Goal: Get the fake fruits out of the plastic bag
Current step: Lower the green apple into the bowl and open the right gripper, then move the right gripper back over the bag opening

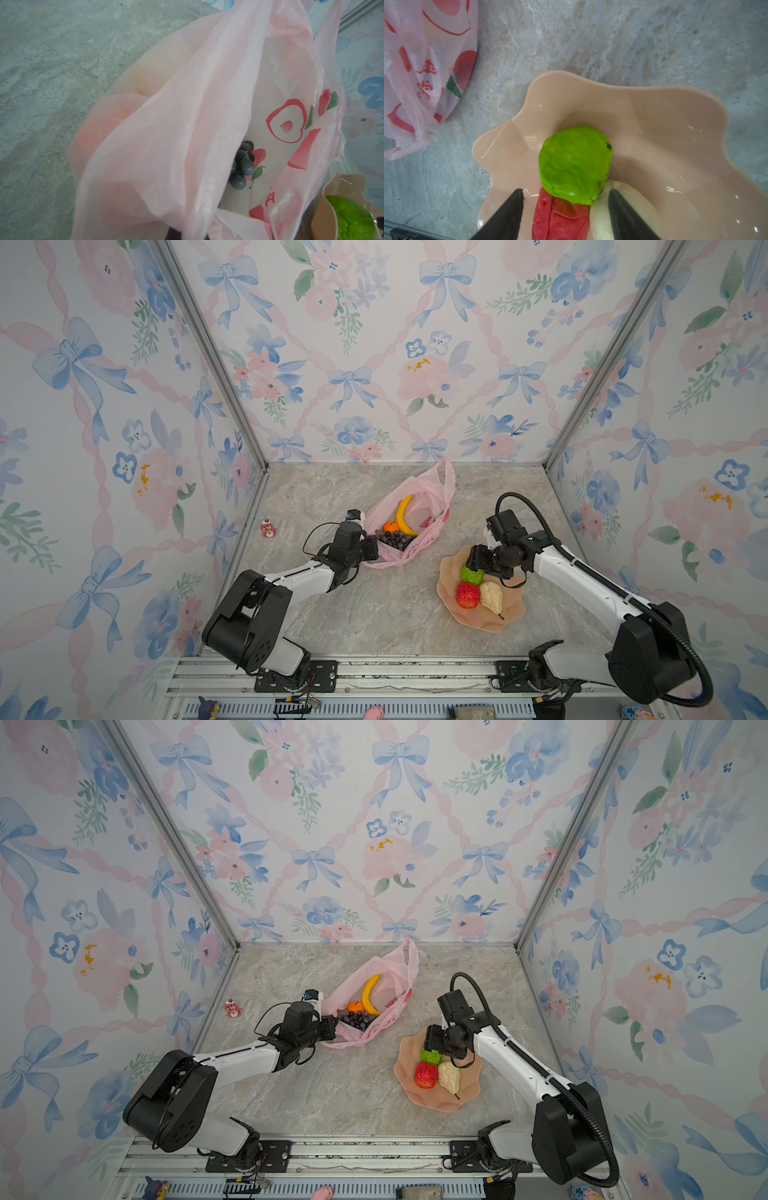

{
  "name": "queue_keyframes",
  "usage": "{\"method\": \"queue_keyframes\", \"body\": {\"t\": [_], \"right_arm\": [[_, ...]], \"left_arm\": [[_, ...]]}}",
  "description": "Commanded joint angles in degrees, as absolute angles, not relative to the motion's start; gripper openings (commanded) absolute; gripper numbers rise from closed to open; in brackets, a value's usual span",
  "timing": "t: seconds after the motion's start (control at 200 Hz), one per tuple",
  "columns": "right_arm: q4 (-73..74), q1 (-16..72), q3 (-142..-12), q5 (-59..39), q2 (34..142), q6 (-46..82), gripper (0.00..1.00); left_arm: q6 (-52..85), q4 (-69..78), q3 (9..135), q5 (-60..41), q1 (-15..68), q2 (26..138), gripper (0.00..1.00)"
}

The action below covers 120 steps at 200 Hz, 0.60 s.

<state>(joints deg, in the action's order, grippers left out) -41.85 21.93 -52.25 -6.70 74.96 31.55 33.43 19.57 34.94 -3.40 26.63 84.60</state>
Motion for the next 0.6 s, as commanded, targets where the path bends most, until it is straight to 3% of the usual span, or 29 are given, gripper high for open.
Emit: {"method": "queue_keyframes", "body": {"t": [0.0,0.31,0.595], "right_arm": [[-44.6,22.6,-52.4,-5.0,73.4,31.8,0.67],[-44.4,27.2,-60.4,-1.7,75.8,30.4,0.68],[-38.3,35.8,-75.2,-1.7,88.9,28.5,0.65]], "left_arm": [[32.9,19.3,35.4,-3.1,26.9,85.0,0.00],[33.6,19.4,34.7,-2.4,26.9,83.7,0.00],[34.2,19.4,33.0,0.9,26.9,81.1,0.00]]}}
